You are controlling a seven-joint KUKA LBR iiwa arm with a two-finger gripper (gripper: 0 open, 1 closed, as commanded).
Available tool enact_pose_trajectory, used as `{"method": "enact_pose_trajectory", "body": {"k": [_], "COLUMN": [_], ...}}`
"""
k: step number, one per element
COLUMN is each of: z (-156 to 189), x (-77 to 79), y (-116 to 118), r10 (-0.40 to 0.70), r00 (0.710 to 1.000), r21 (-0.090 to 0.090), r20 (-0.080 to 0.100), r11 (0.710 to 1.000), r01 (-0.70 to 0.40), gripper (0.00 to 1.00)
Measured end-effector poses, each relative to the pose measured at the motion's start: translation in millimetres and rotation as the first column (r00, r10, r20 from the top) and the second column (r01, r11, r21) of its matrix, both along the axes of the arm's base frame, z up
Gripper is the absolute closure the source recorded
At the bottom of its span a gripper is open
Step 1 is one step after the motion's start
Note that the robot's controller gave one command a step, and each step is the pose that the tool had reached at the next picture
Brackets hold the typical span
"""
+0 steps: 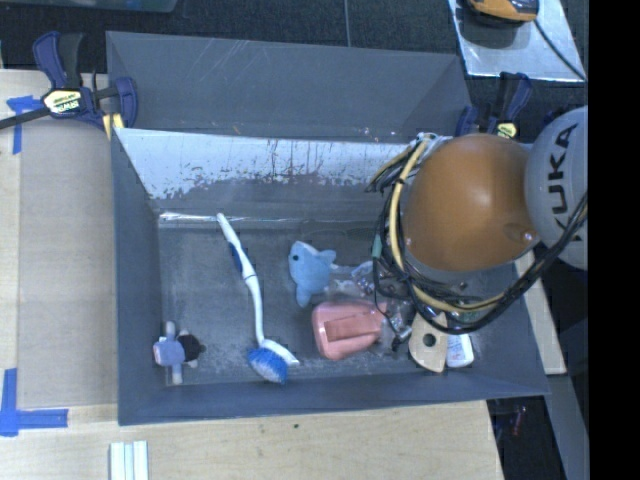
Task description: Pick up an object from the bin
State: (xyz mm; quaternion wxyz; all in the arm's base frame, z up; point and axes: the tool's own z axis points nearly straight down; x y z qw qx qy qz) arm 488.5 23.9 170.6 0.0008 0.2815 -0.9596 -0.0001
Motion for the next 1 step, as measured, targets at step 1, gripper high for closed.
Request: {"method": "enact_pose_trajectory", "body": {"k": [1], "z": [21.2], "x": [-0.1], "y": [-0.1], "r10": [-0.001], "r00": [1.0], "r21": [0.0], "r20": [-0.001], "r11": [1.0], "r01": [0.001], "gripper": [1.0]}}
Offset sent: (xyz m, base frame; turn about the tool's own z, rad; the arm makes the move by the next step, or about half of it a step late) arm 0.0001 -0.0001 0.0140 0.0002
